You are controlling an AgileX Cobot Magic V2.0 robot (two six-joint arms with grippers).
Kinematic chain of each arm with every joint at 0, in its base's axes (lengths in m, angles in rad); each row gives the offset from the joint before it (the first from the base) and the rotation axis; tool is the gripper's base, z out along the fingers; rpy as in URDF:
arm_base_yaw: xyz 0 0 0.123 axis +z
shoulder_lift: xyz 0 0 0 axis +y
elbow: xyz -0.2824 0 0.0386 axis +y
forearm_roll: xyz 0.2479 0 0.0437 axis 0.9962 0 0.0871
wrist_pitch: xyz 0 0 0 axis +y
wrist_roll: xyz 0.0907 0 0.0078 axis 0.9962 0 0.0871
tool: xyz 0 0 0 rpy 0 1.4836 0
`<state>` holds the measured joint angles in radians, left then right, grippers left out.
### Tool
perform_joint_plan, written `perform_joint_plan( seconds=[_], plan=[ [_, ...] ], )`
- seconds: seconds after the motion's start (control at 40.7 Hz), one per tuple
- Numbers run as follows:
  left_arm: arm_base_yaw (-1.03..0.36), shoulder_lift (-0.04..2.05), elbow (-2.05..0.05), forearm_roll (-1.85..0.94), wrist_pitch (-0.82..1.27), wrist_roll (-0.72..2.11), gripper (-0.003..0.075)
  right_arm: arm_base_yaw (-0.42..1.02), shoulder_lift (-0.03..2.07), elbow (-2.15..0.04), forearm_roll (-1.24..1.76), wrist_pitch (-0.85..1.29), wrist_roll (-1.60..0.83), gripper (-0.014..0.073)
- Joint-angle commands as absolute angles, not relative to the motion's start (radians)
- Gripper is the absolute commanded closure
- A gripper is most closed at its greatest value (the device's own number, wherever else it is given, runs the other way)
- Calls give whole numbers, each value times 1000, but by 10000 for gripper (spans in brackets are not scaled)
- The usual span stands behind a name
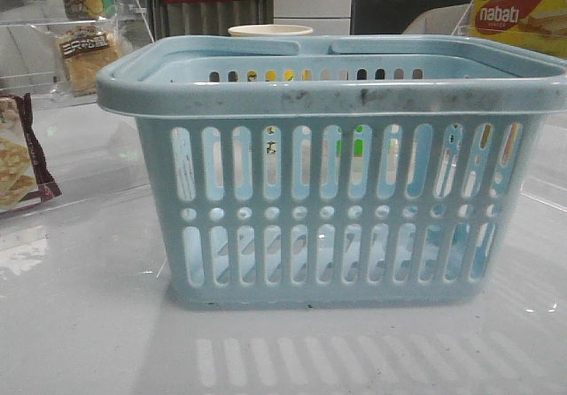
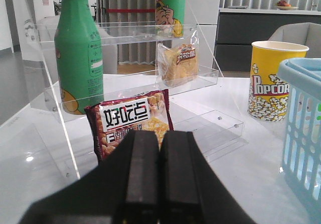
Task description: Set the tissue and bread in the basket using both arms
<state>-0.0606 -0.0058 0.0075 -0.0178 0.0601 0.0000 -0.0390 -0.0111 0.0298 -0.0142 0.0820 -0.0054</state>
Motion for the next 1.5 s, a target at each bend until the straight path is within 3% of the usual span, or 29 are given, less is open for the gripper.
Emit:
perform_joint_plan(
  seconds=[0.0, 0.737, 0.933, 1.179, 1.474],
  plan=[
    [-62, -24, 6, -19, -28, -6, 629, -47, -29, 29, -13, 0, -12, 538],
    [-62, -24, 6, -19, -28, -6, 629, -47, -29, 29, -13, 0, -12, 538],
    [-62, -24, -1, -21, -128, -6, 629, -47, -29, 23, -13, -100, -12, 538],
    [-62, -14, -186, -19, -95, 0, 629, -47, -20, -188, -13, -12, -12, 538],
    [-62, 154, -546, -19, 151, 0, 629, -46, 163, -555, -13, 233, -12, 538]
  ],
)
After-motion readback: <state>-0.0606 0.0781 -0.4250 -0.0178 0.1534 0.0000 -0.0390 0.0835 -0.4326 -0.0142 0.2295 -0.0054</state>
